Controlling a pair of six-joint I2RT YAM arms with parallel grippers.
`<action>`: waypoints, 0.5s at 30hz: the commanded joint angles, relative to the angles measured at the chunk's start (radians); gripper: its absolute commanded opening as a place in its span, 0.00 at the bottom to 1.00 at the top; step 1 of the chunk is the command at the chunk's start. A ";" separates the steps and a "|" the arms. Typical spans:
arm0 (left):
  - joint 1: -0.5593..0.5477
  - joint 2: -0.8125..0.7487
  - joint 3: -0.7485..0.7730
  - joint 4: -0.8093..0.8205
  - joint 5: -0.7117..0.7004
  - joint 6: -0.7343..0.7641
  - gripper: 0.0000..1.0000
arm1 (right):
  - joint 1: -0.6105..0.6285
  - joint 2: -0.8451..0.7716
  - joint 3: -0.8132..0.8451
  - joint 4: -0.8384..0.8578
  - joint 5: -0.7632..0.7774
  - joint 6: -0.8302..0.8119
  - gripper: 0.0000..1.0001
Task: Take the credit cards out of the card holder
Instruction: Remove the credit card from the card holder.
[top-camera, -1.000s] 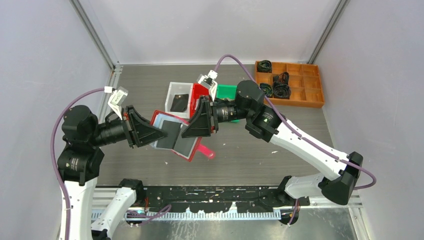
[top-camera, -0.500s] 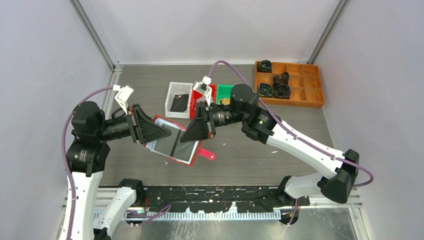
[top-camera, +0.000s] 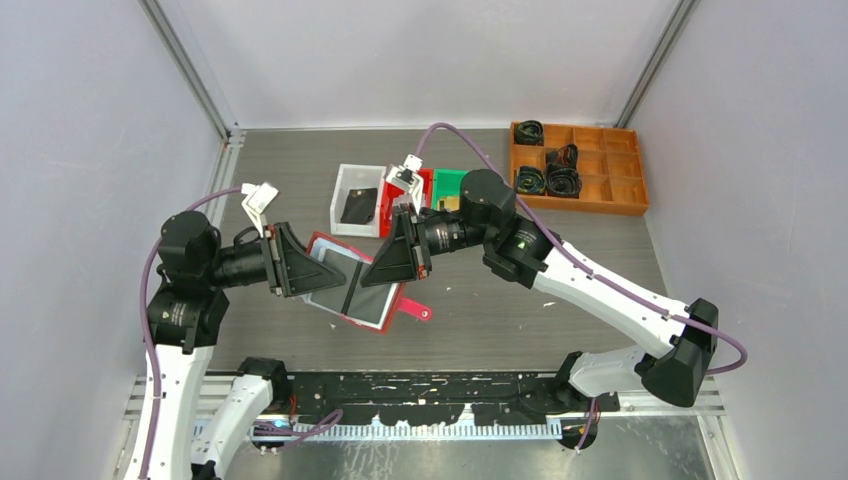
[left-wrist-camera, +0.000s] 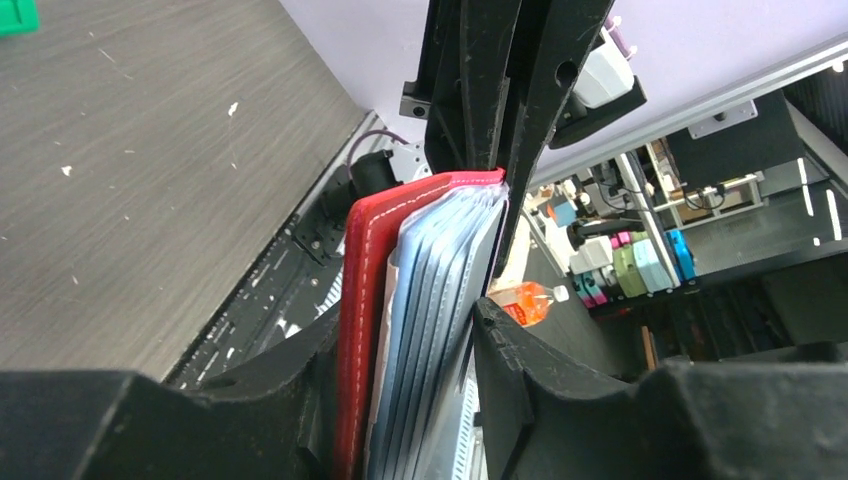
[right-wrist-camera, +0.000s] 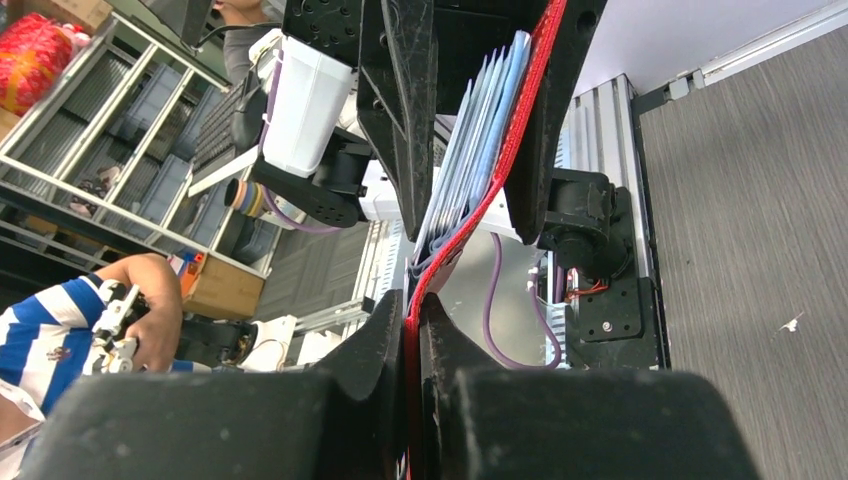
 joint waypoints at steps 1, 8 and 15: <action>0.003 -0.016 0.000 0.102 0.069 -0.085 0.44 | 0.002 -0.076 0.031 0.061 0.007 -0.053 0.01; 0.003 -0.014 0.008 0.240 0.097 -0.205 0.12 | 0.001 -0.096 0.030 0.003 0.023 -0.100 0.01; 0.003 0.003 0.069 0.127 0.067 -0.075 0.05 | -0.018 -0.109 0.027 -0.123 0.061 -0.158 0.53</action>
